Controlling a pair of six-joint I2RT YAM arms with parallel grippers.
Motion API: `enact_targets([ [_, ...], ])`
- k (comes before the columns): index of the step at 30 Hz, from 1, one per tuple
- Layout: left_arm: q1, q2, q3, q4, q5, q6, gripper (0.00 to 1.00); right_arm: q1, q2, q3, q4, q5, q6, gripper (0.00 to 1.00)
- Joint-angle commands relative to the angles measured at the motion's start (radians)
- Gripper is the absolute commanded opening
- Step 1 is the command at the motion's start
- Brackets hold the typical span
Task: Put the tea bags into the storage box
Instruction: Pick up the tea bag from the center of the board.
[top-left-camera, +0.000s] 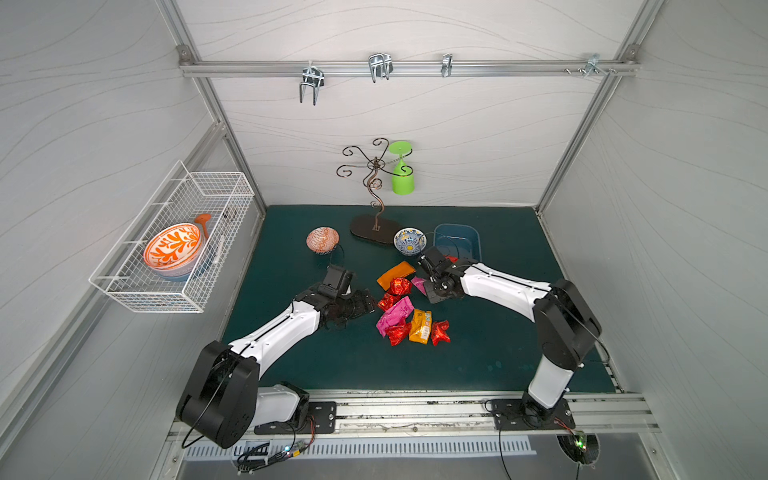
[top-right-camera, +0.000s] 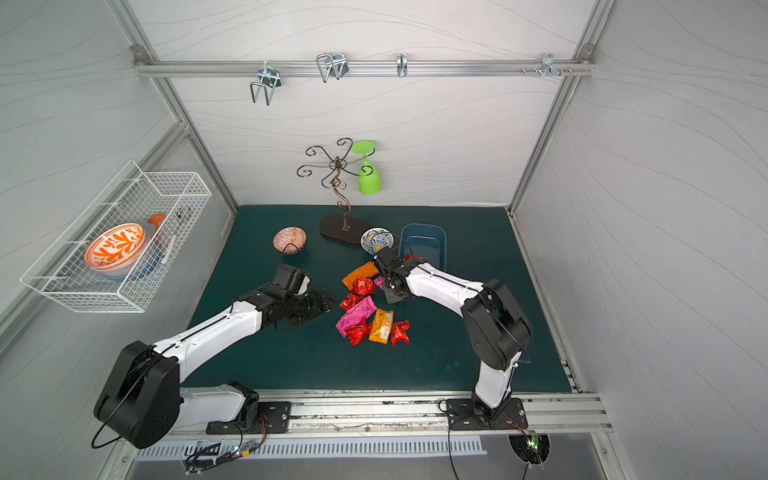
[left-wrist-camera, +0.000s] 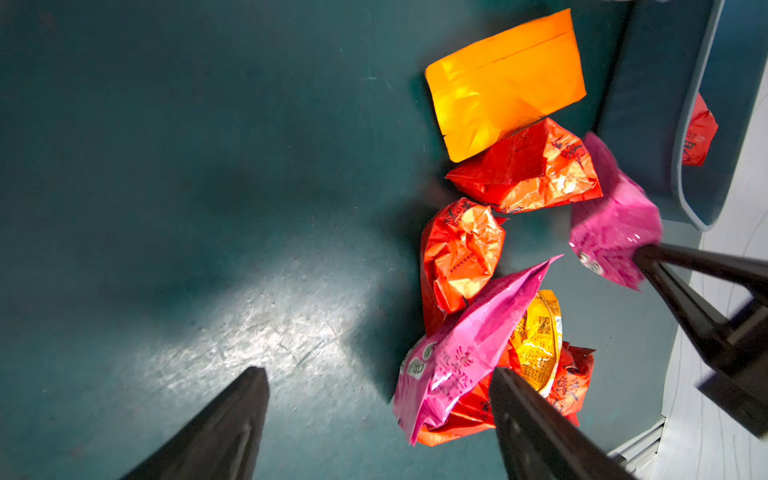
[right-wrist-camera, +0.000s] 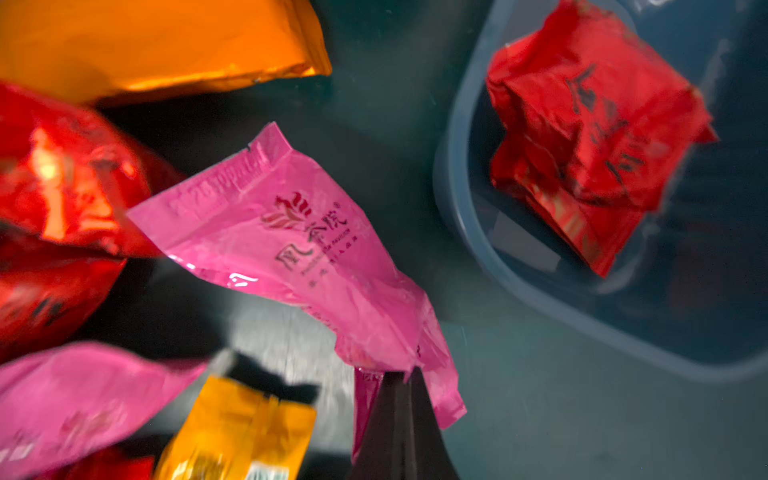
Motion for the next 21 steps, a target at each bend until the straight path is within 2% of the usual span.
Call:
enact_targets([
  [1, -0.003, -0.017, 0.003, 0.014, -0.016, -0.007, 0.88, 0.007, -0.113, -0.028, -0.046, -0.052, 0.021, 0.0],
  [5, -0.003, -0.002, 0.012, 0.02, -0.011, -0.009, 0.88, -0.011, -0.211, -0.032, -0.05, -0.113, 0.028, 0.0],
  [11, -0.003, 0.011, 0.023, 0.027, 0.002, -0.01, 0.88, -0.165, -0.283, -0.012, 0.019, -0.234, 0.042, 0.0],
  [16, -0.003, 0.012, 0.022, 0.027, 0.001, -0.01, 0.88, -0.324, -0.225, 0.027, 0.122, -0.307, 0.058, 0.0],
  [21, -0.003, -0.005, 0.016, 0.023, -0.001, -0.011, 0.88, -0.429, -0.102, 0.097, 0.156, -0.26, 0.094, 0.0],
])
